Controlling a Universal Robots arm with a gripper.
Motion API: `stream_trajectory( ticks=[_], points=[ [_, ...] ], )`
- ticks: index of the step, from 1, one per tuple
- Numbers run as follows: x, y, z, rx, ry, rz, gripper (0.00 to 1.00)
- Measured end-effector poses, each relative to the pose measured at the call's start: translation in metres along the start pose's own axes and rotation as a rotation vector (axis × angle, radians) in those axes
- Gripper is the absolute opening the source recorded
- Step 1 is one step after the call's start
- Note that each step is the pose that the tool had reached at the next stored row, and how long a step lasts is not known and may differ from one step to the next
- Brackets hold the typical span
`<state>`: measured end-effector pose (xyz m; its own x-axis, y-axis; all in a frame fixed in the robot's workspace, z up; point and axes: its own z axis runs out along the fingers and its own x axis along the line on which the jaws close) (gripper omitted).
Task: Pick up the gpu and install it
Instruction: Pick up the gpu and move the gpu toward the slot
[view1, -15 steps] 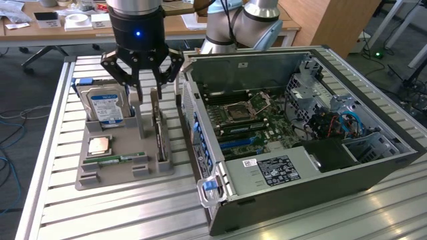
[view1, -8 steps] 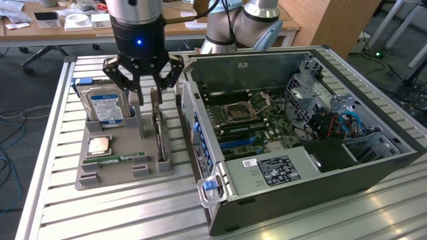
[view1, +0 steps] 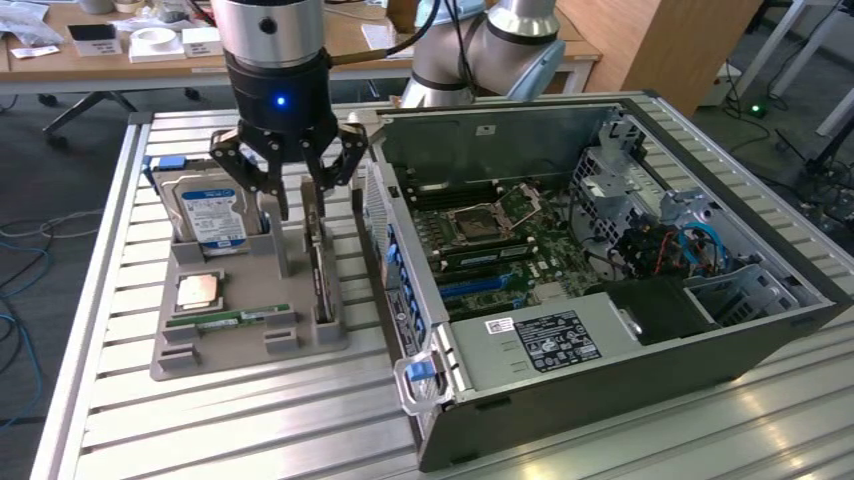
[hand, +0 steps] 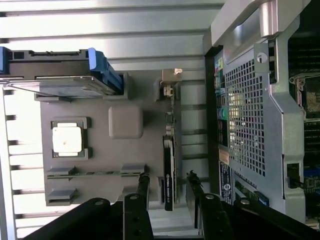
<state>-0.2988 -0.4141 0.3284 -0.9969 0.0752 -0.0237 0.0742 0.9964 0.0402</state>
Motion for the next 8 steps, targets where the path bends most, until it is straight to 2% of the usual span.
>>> stream_trajectory(
  ticks=[8],
  points=[
    [0.0,0.0011,0.0146,0.0,0.0,0.0,0.43]
  ],
)
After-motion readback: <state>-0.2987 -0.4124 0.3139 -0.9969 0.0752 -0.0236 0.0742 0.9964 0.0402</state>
